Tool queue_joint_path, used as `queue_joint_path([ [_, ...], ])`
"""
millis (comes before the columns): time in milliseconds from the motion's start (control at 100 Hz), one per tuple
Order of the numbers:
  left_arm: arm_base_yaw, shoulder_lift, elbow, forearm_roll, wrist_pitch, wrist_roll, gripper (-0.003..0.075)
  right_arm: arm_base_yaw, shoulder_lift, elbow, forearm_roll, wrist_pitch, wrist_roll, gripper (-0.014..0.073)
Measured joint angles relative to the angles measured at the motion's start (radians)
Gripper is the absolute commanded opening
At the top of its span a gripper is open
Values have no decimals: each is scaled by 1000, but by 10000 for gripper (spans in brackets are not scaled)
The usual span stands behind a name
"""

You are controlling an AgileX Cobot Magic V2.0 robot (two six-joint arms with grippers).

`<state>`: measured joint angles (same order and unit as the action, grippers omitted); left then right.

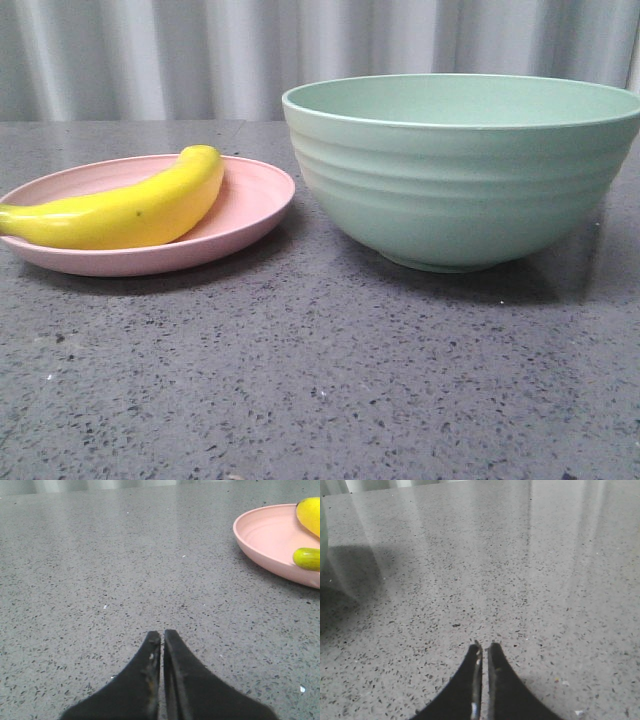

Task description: Transfer banana from pink plate to green bowl

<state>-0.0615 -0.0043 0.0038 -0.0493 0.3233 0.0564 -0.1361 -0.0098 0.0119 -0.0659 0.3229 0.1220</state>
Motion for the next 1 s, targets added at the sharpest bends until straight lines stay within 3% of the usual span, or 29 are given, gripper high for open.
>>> queue_joint_path([
  [690, 0, 0, 0, 0, -2, 0, -20, 0, 0, 0, 0, 2, 0, -64],
  [1000, 0, 0, 0, 2, -122, 0, -20, 0, 0, 0, -2, 2, 0, -64],
])
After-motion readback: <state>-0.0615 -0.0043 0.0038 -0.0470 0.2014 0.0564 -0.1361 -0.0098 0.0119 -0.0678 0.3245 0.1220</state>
